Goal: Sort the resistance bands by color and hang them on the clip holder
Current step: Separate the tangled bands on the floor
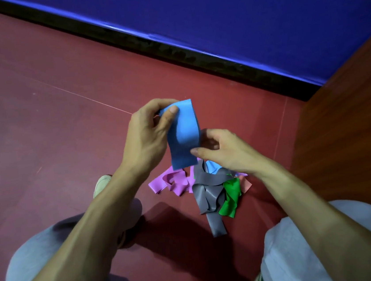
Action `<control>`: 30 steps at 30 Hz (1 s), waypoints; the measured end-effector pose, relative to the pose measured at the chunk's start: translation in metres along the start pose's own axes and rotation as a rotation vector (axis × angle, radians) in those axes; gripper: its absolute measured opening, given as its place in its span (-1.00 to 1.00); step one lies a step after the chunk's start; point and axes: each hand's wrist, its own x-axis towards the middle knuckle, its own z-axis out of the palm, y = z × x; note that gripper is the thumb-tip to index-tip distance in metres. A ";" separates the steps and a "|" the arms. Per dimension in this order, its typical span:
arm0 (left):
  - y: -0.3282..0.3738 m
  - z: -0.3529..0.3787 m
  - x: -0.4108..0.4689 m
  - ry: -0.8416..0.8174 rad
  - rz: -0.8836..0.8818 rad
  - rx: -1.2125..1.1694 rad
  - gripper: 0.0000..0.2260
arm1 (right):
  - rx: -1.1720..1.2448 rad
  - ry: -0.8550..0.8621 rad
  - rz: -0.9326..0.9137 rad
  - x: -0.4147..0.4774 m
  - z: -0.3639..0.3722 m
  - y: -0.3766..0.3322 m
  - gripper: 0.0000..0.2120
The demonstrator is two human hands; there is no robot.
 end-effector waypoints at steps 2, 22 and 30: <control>0.002 -0.002 0.001 0.042 -0.045 -0.084 -0.87 | 0.028 0.001 -0.013 0.000 -0.001 -0.002 -0.90; 0.005 -0.005 0.004 0.191 -0.196 -0.480 -0.92 | 0.173 -0.008 -0.009 0.002 0.013 -0.008 -0.82; 0.006 -0.013 0.006 0.300 -0.167 -0.465 -0.84 | 0.229 -0.006 0.005 0.006 0.014 -0.003 -0.78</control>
